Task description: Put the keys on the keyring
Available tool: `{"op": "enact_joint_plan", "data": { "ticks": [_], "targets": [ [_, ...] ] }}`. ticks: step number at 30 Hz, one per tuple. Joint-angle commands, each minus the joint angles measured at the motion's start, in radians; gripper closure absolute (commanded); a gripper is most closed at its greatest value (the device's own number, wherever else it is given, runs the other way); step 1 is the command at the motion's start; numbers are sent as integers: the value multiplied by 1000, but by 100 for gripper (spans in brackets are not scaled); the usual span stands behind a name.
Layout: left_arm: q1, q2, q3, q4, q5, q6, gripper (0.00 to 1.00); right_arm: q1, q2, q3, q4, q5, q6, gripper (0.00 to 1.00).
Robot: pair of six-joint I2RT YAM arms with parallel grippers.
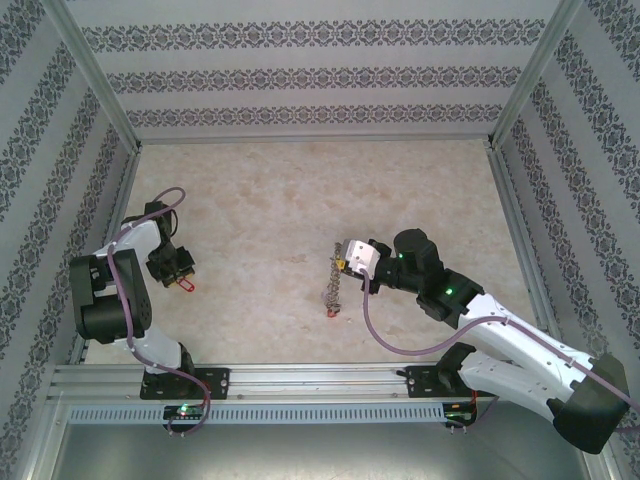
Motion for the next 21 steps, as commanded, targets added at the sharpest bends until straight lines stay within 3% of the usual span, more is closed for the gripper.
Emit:
{"op": "enact_joint_plan", "data": {
  "ticks": [1,5,8,21],
  "targets": [
    [-5,10,19,-28,-41,29,68,-4,-9,19,44,-20,-6,100],
    [-6,28,36,-32,-51,45,71,-4,0,21,49,-23,-5,100],
    [-7,38,41,-43,-56,55,82,-6,1,16,53,-25,-3,100],
    [-9,54,41,-42,-44,63,81,-5,-3,13,52,-25,2,100]
  ]
}}
